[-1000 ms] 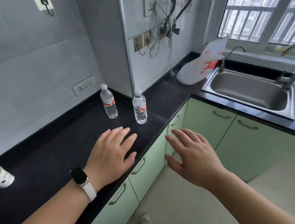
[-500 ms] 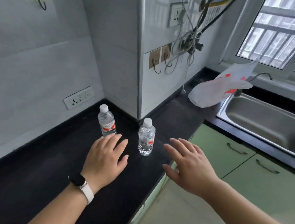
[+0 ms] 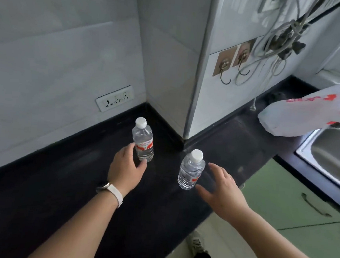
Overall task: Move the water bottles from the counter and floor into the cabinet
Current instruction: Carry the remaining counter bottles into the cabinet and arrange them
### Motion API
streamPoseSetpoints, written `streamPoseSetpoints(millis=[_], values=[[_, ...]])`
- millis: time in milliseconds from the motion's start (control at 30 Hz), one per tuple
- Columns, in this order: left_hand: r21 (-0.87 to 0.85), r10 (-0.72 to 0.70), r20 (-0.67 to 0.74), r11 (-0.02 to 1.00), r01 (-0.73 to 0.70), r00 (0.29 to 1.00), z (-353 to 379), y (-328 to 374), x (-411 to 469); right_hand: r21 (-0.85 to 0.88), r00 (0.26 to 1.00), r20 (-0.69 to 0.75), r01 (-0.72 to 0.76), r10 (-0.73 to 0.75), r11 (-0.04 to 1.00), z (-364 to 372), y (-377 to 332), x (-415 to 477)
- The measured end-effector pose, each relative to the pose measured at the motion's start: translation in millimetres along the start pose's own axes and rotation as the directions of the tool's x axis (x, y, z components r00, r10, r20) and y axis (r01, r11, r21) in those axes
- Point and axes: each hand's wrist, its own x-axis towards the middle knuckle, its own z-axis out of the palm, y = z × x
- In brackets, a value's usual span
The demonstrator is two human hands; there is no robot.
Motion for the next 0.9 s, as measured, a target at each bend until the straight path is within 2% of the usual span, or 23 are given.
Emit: streamPoseSetpoints(millis=[100,167,333,533,767,900], values=[[-0.268,-0.241,0.055,0.931,0.247,0.969,7,6,19,0.092,0.994,0.101,0.019,-0.029,0.996,6,10,22],[-0.345,-0.332,0.062,0.878,0.333,0.941,9,11,27,0.137,0.982,0.177,0.048,-0.072,0.989,6,17,39],[-0.420,-0.417,0.060,0.814,0.402,0.907,21,24,46,0.238,0.921,0.316,0.156,-0.228,0.959,1,35,79],[-0.502,-0.560,-0.087,0.739,0.449,0.824,40,48,53,0.319,0.810,0.422,0.289,-0.409,0.902,2,50,107],[-0.546,-0.647,-0.217,0.701,0.459,0.731,57,64,53,0.375,0.678,0.474,0.422,-0.562,0.825,5,51,132],[-0.568,-0.679,-0.265,0.684,0.457,0.685,60,65,47,0.423,0.672,0.455,0.414,-0.584,0.806,11,49,136]])
